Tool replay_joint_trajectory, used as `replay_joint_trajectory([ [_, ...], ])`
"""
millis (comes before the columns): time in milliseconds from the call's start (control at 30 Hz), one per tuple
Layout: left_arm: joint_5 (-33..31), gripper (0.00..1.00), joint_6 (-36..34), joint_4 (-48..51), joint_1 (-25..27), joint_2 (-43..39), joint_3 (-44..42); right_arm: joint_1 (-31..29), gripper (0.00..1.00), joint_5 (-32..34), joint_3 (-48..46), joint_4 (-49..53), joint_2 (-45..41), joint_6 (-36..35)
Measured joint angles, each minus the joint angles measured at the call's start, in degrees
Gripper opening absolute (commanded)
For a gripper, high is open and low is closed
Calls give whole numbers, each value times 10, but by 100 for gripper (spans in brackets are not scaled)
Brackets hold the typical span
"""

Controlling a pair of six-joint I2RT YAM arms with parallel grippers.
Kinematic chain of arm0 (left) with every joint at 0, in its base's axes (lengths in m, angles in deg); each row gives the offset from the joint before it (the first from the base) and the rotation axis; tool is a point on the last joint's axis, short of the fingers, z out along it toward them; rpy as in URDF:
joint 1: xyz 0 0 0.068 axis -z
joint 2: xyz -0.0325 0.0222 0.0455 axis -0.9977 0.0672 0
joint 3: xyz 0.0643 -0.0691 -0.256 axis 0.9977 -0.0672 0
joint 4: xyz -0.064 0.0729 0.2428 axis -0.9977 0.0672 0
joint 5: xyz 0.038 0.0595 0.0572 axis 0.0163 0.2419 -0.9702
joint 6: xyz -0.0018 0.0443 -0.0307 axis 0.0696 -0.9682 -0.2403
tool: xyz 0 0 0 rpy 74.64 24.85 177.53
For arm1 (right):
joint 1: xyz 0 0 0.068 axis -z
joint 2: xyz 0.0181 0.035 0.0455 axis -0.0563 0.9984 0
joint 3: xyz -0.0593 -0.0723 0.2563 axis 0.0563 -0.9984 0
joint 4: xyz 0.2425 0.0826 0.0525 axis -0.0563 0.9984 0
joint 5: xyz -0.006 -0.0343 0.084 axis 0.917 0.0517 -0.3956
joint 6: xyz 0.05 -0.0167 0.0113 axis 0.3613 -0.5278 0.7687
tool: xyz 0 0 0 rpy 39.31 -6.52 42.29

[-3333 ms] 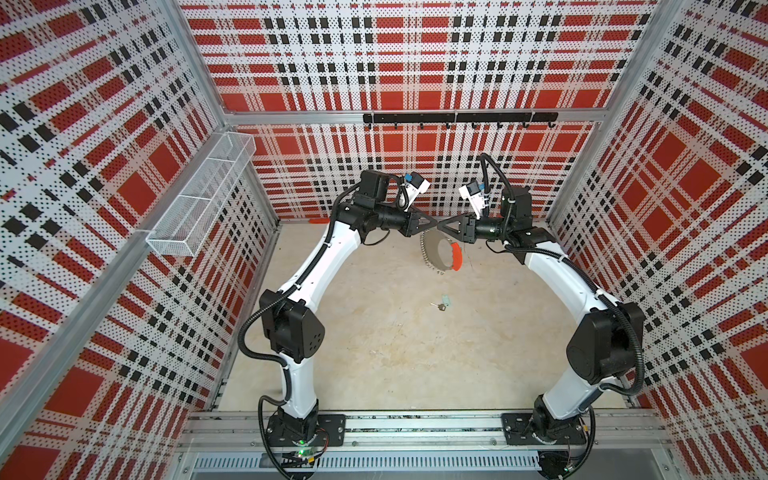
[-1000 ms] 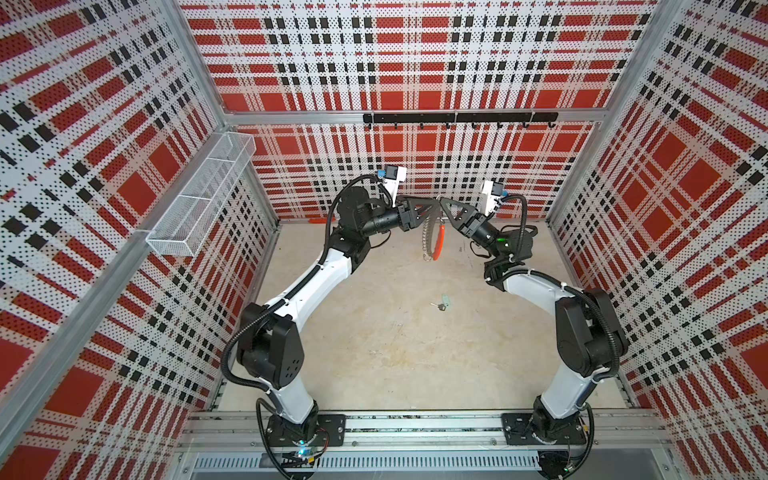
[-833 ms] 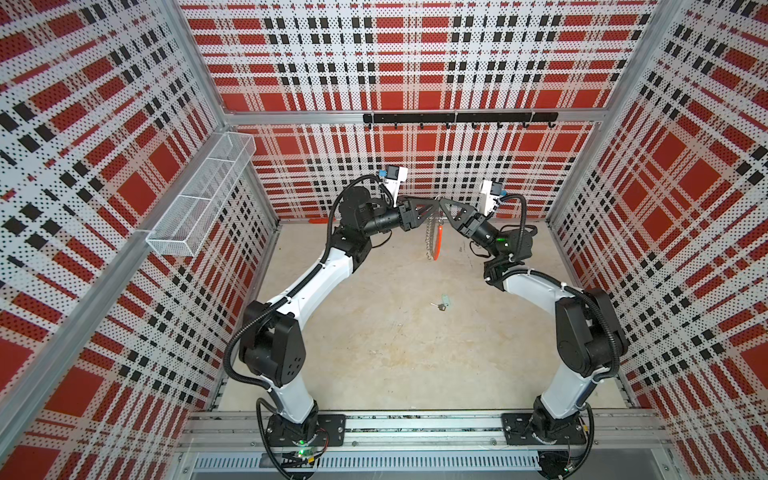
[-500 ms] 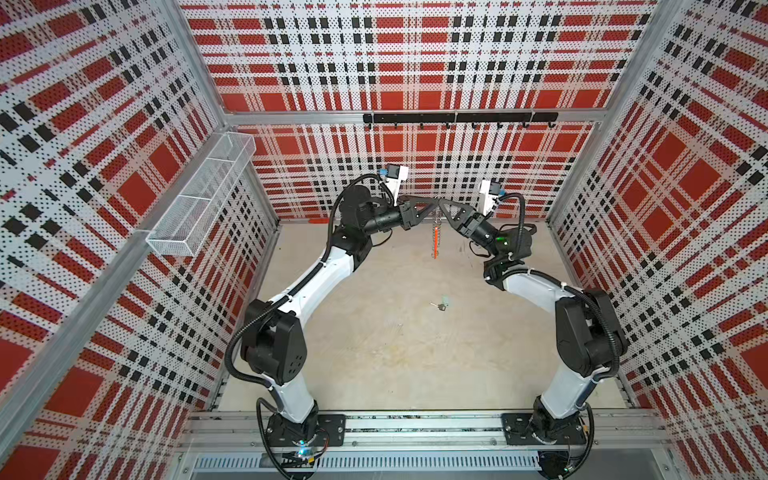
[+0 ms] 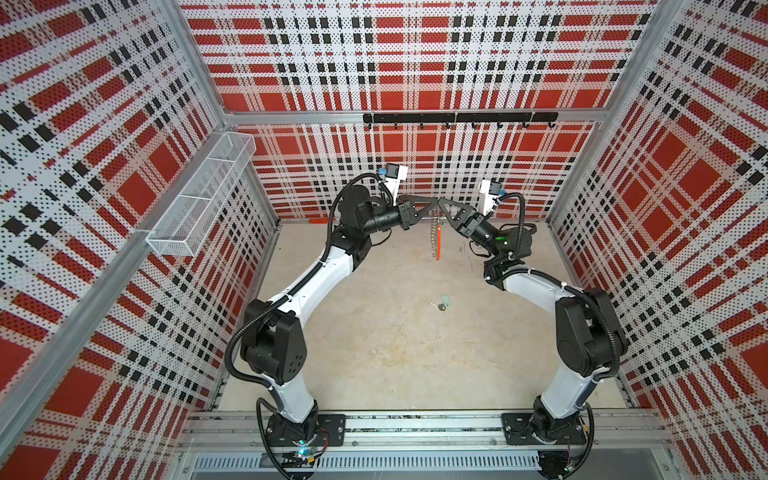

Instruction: Put the keys on the keyring

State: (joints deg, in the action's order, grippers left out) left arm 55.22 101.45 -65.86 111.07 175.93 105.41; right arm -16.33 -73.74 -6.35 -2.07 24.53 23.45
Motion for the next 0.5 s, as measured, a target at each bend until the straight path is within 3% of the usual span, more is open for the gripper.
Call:
replay_joint_trajectory([
  [33, 3, 0, -9, 17, -1, 4, 10, 2, 21, 0, -4, 20, -7, -13],
  [100, 8, 0, -36, 63, -1, 13, 37, 11, 22, -5, -12, 57, -23, -35],
  [267, 10, 0, -132, 208, 0, 30, 103, 34, 40, -26, -28, 174, -75, -117],
  [500, 18, 0, -244, 390, 1, 64, 191, 78, 38, -111, 17, 362, -96, -248],
])
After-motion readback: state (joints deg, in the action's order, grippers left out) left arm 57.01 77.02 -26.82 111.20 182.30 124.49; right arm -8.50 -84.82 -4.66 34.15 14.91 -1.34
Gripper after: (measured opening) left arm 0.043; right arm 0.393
